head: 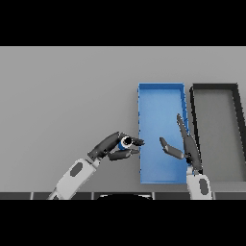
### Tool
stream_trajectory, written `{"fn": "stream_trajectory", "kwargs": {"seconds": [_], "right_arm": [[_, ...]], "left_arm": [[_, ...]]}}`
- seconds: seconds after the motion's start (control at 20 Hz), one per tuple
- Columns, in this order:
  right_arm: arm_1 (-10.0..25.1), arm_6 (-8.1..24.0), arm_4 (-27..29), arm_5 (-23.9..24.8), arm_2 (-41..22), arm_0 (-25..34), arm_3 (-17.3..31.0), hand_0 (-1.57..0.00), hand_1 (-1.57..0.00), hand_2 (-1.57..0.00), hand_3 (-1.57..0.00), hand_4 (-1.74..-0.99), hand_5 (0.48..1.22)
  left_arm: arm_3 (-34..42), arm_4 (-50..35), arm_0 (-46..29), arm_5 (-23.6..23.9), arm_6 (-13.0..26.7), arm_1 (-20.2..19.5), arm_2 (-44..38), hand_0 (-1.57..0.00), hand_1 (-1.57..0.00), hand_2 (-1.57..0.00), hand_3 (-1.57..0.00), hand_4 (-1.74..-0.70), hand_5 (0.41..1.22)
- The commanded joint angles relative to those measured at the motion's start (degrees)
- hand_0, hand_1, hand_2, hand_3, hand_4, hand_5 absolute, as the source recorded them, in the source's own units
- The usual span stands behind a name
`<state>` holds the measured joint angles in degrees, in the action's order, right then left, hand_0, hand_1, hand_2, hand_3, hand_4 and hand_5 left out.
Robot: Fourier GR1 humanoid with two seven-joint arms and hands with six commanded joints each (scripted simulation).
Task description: Pick up the blue pipe and place it into the blue bin.
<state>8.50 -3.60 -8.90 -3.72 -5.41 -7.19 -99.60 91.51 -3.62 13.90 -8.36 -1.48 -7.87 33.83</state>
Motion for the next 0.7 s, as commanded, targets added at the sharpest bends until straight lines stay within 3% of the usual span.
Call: {"fn": "stream_trajectory", "kwargs": {"seconds": [0.0,0.1,0.2,0.3,0.45,0.65], "right_arm": [[-0.3,-0.4,0.1,-0.1,-0.3,0.2,0.0,0.00,0.00,0.00,0.00,-1.176,0.605],[0.5,-3.3,5.3,-3.7,0.7,0.2,-2.0,0.00,0.00,0.00,0.00,-1.196,0.622],[3.0,-2.1,14.4,-10.5,1.9,1.4,-4.1,0.00,0.00,0.00,0.00,-1.212,0.589],[6.7,1.0,20.7,-15.5,1.6,3.0,-8.6,0.00,0.00,0.00,0.00,-1.256,0.558],[12.2,9.0,27.6,-19.9,-0.2,7.3,-14.1,0.00,0.00,0.00,0.00,-1.314,0.500],[13.3,16.3,30.0,-22.7,-5.4,13.2,-16.2,0.00,0.00,0.00,0.00,-1.309,0.503]], "left_arm": [[-0.2,-0.1,-0.1,-0.2,0.1,0.3,0.0,-1.57,-1.57,-1.57,-1.49,-1.74,1.219],[-0.3,0.5,-0.4,-0.5,0.0,0.1,-0.1,-1.57,-1.57,-1.57,-1.50,-1.74,1.220],[-0.6,0.6,-0.4,-0.8,-0.3,0.6,-0.2,-1.57,-1.57,-1.57,-1.50,-1.74,1.220],[-0.2,0.4,-0.3,-1.2,0.5,0.7,-0.4,-1.57,-1.57,-1.57,-1.50,-1.74,1.221],[0.1,0.7,-0.4,-1.9,-0.4,0.2,-1.0,-1.57,-1.57,-1.57,-1.49,-1.74,1.221],[0.0,1.3,-0.3,-2.4,-0.3,0.8,-1.0,-1.57,-1.57,-1.57,-1.49,-1.74,1.221]]}}
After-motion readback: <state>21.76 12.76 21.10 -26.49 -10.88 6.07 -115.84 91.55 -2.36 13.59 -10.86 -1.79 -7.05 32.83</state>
